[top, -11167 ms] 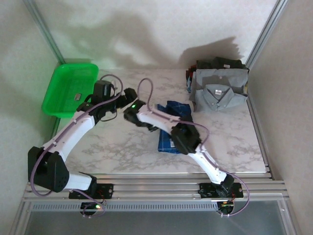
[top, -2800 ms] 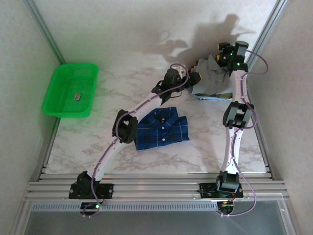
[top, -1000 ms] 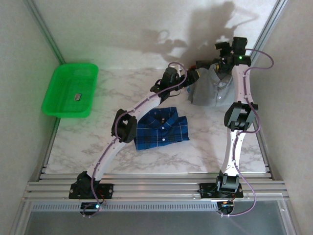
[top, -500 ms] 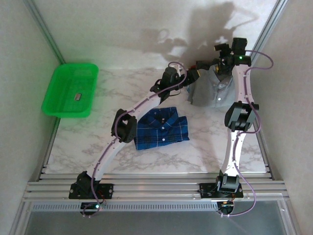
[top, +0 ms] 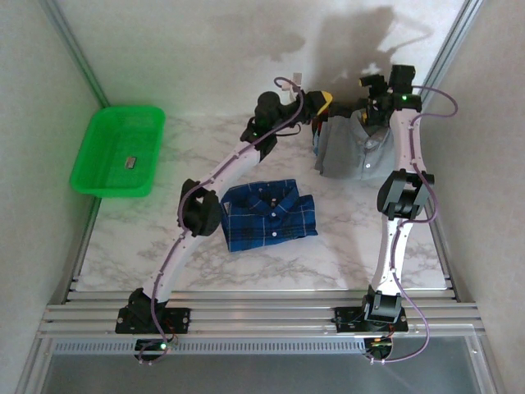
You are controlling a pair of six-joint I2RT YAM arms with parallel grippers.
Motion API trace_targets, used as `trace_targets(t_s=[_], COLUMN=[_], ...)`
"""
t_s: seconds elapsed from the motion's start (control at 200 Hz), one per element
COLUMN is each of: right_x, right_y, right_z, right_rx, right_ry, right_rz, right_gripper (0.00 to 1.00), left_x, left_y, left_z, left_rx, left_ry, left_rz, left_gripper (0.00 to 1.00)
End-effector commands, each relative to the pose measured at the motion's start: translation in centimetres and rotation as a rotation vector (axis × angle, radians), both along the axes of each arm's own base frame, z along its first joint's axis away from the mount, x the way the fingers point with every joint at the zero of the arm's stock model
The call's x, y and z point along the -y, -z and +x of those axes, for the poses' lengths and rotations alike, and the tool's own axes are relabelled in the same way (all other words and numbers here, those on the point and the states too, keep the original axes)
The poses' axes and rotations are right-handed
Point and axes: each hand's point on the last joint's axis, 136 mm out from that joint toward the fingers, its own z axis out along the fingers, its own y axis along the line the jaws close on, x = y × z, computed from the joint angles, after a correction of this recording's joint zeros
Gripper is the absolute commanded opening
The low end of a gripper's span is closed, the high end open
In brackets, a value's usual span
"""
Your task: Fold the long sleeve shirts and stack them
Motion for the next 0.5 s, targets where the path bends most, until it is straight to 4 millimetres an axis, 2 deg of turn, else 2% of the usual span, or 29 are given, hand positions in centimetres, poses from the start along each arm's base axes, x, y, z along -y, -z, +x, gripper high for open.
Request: trace_targets(t_s=[0.0,0.05,0.17,0.26,0.49], right_x=[0.0,-0.1,-0.2,-0.4,-1.7], right_y=[0.7,1.0,0.9,0.8,0.5], right_z=[0.6,0.6,0.7,0.7,0.2], right_rx=[0.001,-0.006,0.002,0.003,0.0], right_ry=[-0.008,-0.009,-0.011,-0.017,-0.045], right_rz=[0.02,0.028,0.035,0.041,0.067], right_gripper=[0.99,0.99,0.99,0.99,0.99], left_x=[1.6,2.9,4.7,4.9,4.9], left_y=[-2.8,-1.5,3.0,4.6,10.1], left_z=[-3.7,-4.4,-3.9,-3.0,0.0], left_rx=[-0.003,-0.022,-0.111,-0.136,-0.204], left_ry=[0.136,0.165,0.179,0.15,0.031], left_rz=[-0.083,-0.084,-0.062,-0.086,-0.068], left_gripper=[0.07,0.06,0.05,0.06,0.09])
